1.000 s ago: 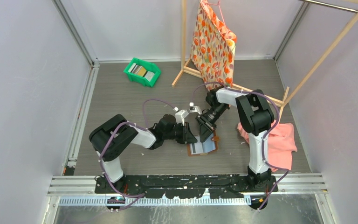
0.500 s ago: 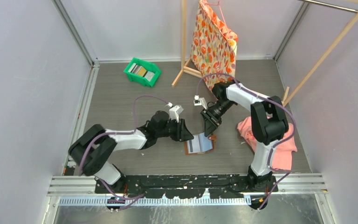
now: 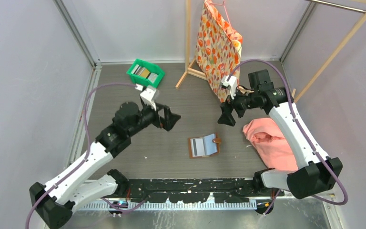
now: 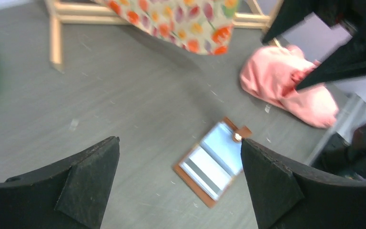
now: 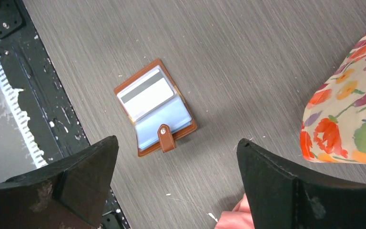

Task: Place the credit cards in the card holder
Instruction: Move the storage box to the center of the board.

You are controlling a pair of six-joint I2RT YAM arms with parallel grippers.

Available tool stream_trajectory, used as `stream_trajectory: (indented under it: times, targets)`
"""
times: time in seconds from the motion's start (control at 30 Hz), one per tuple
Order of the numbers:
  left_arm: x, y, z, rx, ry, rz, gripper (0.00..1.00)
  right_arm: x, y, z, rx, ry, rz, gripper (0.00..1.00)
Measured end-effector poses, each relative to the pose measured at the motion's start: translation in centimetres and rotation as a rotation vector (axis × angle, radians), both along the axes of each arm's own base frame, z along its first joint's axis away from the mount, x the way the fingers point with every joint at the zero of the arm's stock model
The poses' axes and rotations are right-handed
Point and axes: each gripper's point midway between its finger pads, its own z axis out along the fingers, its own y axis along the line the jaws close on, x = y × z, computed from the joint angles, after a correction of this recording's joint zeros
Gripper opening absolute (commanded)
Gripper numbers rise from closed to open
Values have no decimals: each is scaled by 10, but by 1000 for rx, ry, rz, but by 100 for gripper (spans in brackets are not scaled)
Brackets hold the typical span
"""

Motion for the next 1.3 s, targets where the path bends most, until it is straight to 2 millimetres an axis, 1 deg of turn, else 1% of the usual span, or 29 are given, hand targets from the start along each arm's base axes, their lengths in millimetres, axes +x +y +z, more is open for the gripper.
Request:
stream_trajectory:
  times: [0.03,0.1,0.13,0.2,0.23,0.27,0.3,0.33,0.37,0.4,0.43,0.47,0.53,0.57,0.6,0.63,0.7,0.73,0.8,0.83,0.9,1.0,1.07,1.13,1.2,1.3]
  targets:
    - [7,5,10,23,-12,14,99,0,-2,3,14,-3,-12,100]
    - [29,14,30,76,-17,50,97,1,-2,2,31,13,-18,100]
    - [44,18,43,91,-28,74,97,1,-1,0,34,25,-17,100]
    - [75,26,54,126,-19,113,94,1,0,-8,37,55,-13,100]
    - [97,32,53,151,-1,141,94,-1,0,-12,36,73,-13,100]
    - [116,39,47,174,19,167,93,-3,0,-16,36,88,-14,100]
    - [135,46,38,199,46,196,93,-4,0,-19,35,98,-16,100]
    - [152,52,25,230,77,218,92,-6,-1,-21,35,109,-20,100]
    - [168,57,11,261,108,235,88,-6,-1,-22,35,113,-21,100]
    - [191,66,-8,307,149,266,82,-6,0,-23,35,117,-23,100]
    - [210,73,-24,344,183,295,75,-6,0,-22,37,118,-24,100]
    - [228,81,-39,368,229,322,69,-6,0,-22,40,117,-23,100]
    - [260,89,-65,350,349,367,67,-6,2,-23,48,120,-23,100]
    - [277,96,-77,312,412,403,66,-6,2,-24,50,121,-22,100]
    - [291,106,-87,269,467,445,67,-6,2,-25,51,126,-23,100]
    - [301,120,-100,222,530,491,68,-7,2,-27,53,135,-23,100]
    - [308,147,-120,150,626,586,71,-7,3,-30,56,150,-24,100]
    - [310,165,-130,123,666,650,72,-7,4,-32,57,156,-24,100]
    - [313,185,-136,79,703,746,73,-6,5,-35,59,164,-24,100]
    - [315,189,-136,58,712,785,74,-6,5,-37,58,168,-24,100]
    - [319,191,-133,30,719,856,74,-6,5,-40,56,179,-26,100]
    - [328,185,-131,8,710,929,73,-5,5,-42,55,180,-27,100]
    - [330,183,-137,7,712,963,71,-4,4,-42,56,178,-29,100]
    - [332,179,-148,18,727,981,68,-4,3,-43,56,179,-33,100]
    - [334,178,-160,24,745,995,55,-3,3,-43,56,179,-35,100]
    - [334,180,-176,24,775,1016,43,-3,3,-43,56,180,-35,100]
